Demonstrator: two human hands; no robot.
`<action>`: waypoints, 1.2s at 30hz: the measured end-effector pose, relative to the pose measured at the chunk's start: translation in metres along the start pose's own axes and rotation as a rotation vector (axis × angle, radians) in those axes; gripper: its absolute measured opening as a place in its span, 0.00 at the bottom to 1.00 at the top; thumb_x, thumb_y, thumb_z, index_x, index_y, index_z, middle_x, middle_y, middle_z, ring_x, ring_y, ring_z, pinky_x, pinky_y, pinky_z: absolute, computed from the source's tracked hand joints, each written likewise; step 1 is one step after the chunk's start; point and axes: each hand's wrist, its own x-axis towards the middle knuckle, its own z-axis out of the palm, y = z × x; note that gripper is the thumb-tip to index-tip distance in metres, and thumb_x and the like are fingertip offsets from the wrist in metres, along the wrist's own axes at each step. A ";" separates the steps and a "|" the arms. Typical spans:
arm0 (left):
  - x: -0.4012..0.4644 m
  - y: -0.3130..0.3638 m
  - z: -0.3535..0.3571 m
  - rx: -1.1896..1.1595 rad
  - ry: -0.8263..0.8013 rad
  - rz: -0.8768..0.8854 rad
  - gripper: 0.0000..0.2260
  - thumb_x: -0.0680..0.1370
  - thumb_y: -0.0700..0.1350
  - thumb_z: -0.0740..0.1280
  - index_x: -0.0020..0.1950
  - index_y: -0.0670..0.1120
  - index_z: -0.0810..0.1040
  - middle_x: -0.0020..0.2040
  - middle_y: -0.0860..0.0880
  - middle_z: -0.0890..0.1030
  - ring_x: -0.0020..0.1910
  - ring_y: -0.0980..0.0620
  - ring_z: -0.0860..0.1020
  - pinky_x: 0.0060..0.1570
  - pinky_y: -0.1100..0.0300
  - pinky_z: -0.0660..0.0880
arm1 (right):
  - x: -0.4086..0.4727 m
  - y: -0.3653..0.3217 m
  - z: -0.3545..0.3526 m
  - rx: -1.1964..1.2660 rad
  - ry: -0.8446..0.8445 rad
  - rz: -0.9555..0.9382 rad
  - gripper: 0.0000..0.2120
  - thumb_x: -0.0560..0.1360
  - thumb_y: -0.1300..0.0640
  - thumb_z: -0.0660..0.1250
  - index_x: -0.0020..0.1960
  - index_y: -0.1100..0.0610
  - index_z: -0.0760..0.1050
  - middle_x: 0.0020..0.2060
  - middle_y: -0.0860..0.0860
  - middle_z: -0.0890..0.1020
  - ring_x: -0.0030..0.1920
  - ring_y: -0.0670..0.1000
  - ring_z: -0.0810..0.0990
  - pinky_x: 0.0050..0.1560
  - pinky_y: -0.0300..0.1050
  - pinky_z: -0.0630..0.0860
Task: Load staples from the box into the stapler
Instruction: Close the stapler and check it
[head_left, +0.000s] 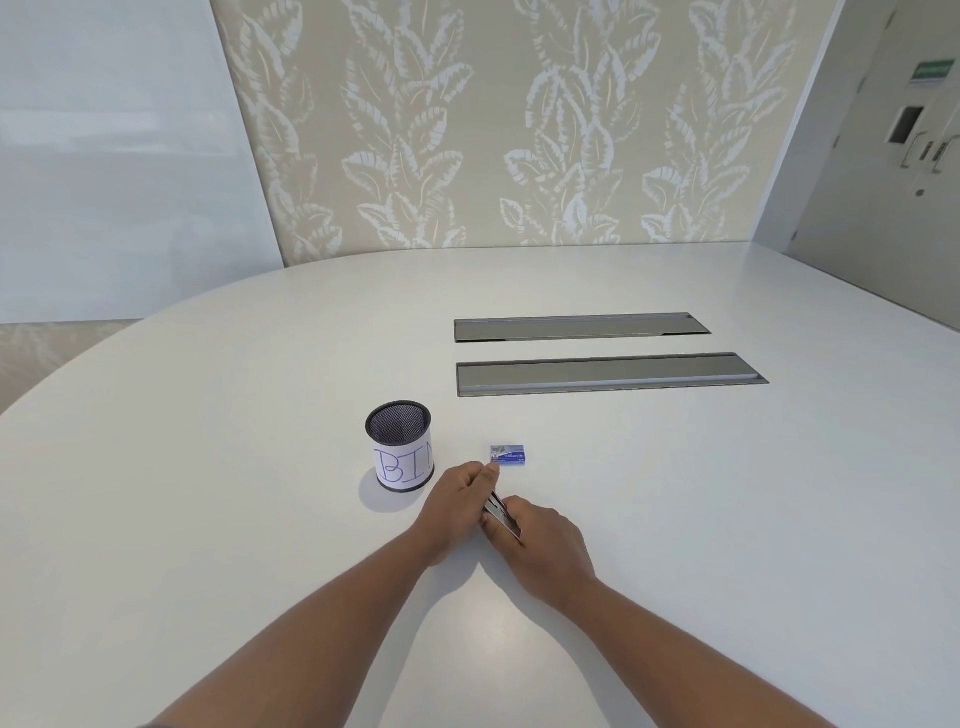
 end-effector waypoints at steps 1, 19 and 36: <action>-0.001 0.000 0.000 0.001 -0.003 0.004 0.21 0.83 0.55 0.61 0.38 0.40 0.70 0.31 0.50 0.71 0.30 0.53 0.67 0.36 0.57 0.66 | 0.000 0.000 0.000 -0.001 -0.002 -0.004 0.25 0.78 0.29 0.49 0.36 0.48 0.59 0.28 0.47 0.70 0.30 0.47 0.69 0.33 0.46 0.65; -0.004 -0.003 0.006 0.148 0.136 0.085 0.22 0.83 0.56 0.58 0.35 0.43 0.65 0.30 0.53 0.69 0.30 0.54 0.66 0.35 0.56 0.66 | -0.002 0.000 -0.002 -0.003 -0.050 -0.037 0.23 0.80 0.32 0.49 0.36 0.48 0.59 0.29 0.47 0.71 0.32 0.50 0.70 0.32 0.46 0.62; -0.011 -0.001 0.005 0.059 0.138 0.072 0.24 0.82 0.59 0.57 0.37 0.40 0.69 0.31 0.51 0.71 0.33 0.52 0.68 0.38 0.54 0.67 | -0.002 0.002 0.001 0.028 -0.025 -0.028 0.24 0.78 0.30 0.49 0.36 0.48 0.60 0.29 0.46 0.71 0.30 0.46 0.70 0.31 0.43 0.63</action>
